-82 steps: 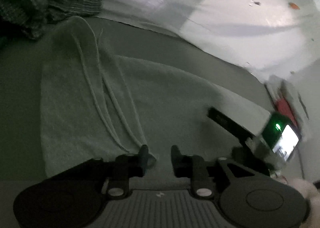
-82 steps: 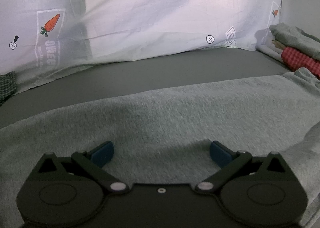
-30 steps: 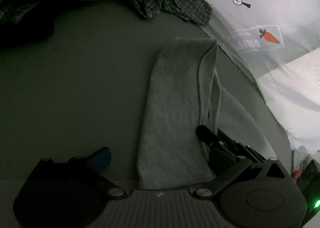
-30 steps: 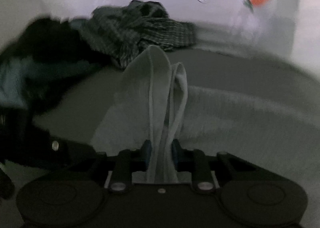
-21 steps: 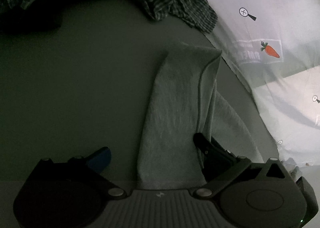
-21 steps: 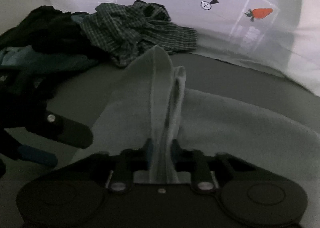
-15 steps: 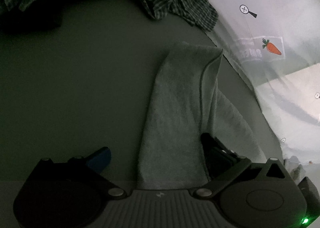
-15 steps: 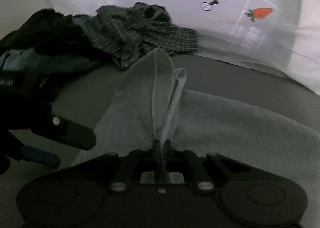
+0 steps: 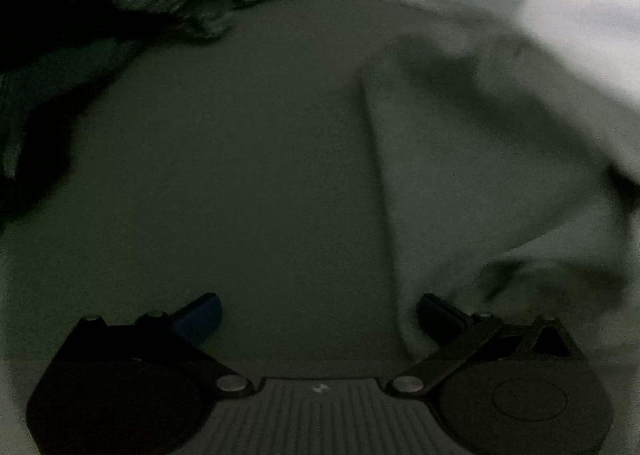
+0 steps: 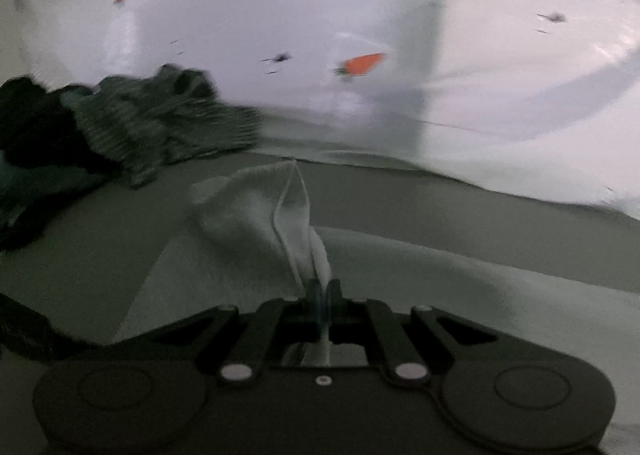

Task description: Fold clothes

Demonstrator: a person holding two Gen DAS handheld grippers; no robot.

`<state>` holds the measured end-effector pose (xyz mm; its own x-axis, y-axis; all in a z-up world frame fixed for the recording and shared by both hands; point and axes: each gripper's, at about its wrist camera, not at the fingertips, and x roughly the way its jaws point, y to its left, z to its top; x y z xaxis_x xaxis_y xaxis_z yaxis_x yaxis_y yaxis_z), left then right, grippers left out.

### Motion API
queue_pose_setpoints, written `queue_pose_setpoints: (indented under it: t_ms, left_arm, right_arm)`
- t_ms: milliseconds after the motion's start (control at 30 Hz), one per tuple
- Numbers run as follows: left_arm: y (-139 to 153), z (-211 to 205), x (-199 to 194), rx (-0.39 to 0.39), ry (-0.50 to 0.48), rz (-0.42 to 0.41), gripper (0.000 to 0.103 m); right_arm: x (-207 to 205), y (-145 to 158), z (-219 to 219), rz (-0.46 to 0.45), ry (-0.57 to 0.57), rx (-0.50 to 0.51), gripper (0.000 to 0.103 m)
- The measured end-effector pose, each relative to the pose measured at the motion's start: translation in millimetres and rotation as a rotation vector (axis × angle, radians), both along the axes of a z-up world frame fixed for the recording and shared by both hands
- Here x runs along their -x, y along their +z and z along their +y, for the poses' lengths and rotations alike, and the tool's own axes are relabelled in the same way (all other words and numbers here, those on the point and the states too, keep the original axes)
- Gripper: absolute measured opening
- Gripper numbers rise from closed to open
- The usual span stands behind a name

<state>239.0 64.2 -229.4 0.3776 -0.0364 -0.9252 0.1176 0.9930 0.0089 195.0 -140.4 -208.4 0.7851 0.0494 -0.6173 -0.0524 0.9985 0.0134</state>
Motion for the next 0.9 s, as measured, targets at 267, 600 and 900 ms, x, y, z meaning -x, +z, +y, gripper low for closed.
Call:
queue_pose_setpoints:
  t_ms: [267,600,900]
  left_arm:
    - [9,8,-14,0.197,0.088,0.105,0.103]
    - [8,-27,-5,0.181,0.001,0.073,0.103]
    - [-3,-44,14,0.022,-0.125,0.033,0.103]
  right_arm:
    - [20,-17,-38,0.06,-0.101,-0.103,0.003]
    - [47,4,-84,0.054,-0.242,-0.13,0.003]
    - [45,-18,-111,0.167,-0.344,-0.294,0.027]
